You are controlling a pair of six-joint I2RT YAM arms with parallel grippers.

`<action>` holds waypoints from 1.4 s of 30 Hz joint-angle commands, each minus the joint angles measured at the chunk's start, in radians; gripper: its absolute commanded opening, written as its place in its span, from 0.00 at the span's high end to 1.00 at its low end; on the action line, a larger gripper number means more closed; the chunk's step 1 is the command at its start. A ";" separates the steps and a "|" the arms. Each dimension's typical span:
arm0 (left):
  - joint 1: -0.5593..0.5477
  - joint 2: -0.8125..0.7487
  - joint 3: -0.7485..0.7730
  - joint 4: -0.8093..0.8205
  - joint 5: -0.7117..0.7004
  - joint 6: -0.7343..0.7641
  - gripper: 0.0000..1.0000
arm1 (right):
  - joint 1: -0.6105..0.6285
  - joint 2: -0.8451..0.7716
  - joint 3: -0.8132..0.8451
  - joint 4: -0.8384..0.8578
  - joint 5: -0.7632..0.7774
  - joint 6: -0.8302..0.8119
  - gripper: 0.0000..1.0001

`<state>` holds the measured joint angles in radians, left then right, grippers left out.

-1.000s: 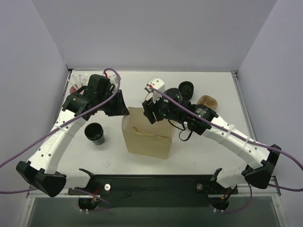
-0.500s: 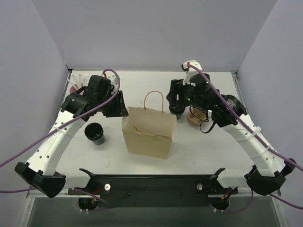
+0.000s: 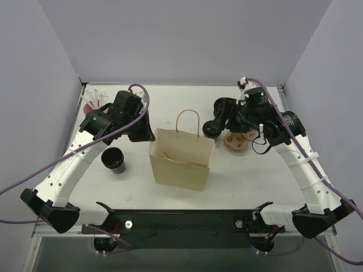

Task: Pack the takeout coffee

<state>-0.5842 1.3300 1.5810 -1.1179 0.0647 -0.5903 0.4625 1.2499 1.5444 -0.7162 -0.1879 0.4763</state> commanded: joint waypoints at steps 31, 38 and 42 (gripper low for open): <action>-0.016 -0.120 0.031 0.207 -0.184 0.064 1.00 | 0.234 0.172 0.147 -0.135 0.260 -0.091 1.00; -0.017 -0.253 -0.178 0.420 -0.236 0.198 1.00 | 0.257 0.090 -0.005 0.285 0.237 -0.189 1.00; -0.017 -0.438 -0.437 0.631 -0.191 0.195 1.00 | 0.283 -0.036 -0.323 0.670 0.156 -0.266 1.00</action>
<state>-0.5968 1.0275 1.3357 -0.7223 -0.1402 -0.4381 0.7143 1.3117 1.4197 -0.4500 0.0307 0.3141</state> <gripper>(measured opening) 0.022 0.026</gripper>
